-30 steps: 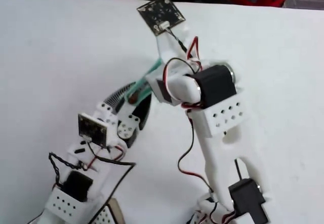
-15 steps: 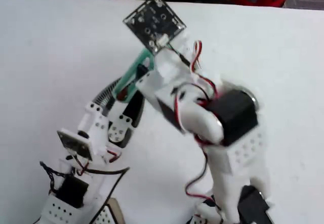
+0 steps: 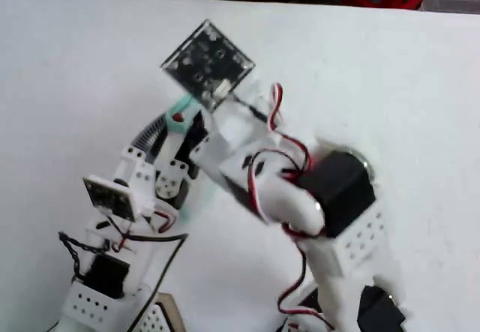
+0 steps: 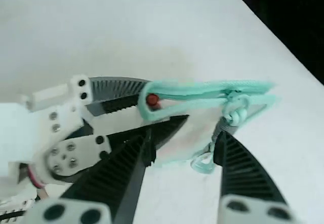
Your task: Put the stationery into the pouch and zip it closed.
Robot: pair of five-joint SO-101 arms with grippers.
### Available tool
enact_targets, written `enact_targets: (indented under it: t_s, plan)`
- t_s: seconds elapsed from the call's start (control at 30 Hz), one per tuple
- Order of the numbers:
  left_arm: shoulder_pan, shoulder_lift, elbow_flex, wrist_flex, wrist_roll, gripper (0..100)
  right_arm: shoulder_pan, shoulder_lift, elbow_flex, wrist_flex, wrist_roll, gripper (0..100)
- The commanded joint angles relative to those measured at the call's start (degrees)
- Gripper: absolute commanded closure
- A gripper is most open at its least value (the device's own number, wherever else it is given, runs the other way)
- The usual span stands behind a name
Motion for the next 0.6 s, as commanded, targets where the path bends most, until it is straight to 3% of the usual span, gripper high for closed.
enact_targets:
  t_s: [0.0,0.13,0.57]
  plan:
    - [0.1,-0.5,-0.6,-0.4,0.8,89,-3.8,-1.0,-4.8,-1.2,-1.1,80.8]
    - [0.1,-0.5,1.5,-0.7,0.7,89,-4.0,2.9,-5.9,-2.2,-6.2,80.8]
    - [-0.2,-0.6,1.7,-0.4,0.7,89,-2.2,9.4,-6.1,-2.2,-6.8,83.0]
